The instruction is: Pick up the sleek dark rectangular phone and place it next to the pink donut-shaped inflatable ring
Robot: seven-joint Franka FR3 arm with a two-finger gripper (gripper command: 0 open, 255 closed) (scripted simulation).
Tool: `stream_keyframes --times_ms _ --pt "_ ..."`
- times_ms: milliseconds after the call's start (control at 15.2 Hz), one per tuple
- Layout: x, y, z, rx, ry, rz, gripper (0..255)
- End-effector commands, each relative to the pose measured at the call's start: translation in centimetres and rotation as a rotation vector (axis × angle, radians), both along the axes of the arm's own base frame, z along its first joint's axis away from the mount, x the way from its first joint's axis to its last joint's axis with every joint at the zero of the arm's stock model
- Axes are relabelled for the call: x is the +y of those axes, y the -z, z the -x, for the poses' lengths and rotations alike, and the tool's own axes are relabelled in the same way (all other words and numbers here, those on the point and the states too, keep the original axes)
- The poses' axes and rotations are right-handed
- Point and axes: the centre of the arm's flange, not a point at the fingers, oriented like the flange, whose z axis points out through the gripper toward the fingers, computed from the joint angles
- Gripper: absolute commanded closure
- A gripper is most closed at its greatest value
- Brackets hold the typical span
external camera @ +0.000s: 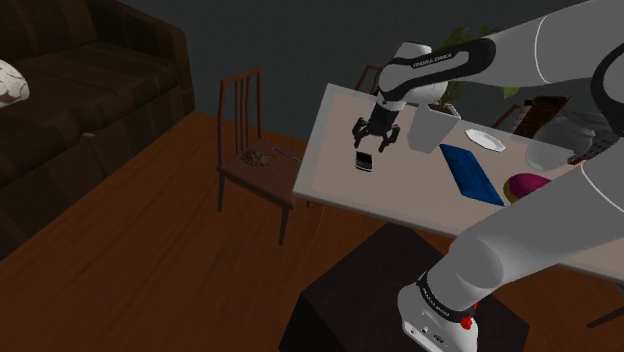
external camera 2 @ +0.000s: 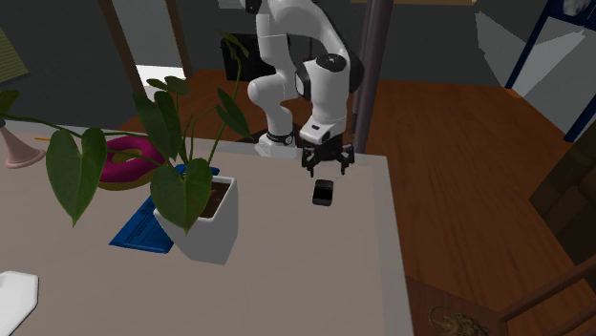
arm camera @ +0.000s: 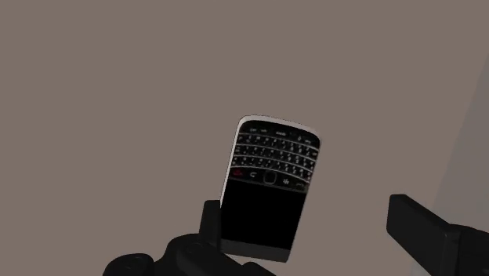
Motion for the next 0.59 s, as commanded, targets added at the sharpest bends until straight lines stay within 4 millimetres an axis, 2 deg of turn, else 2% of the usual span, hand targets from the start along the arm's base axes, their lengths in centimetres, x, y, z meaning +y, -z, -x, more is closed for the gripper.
stream_keyframes --times_ms 0,528 --pt "-2.1 1.9 -0.3 -0.009 0.078 -0.005 0" --pt "-2.2 6.2 -0.5 -0.010 0.093 -0.006 0"
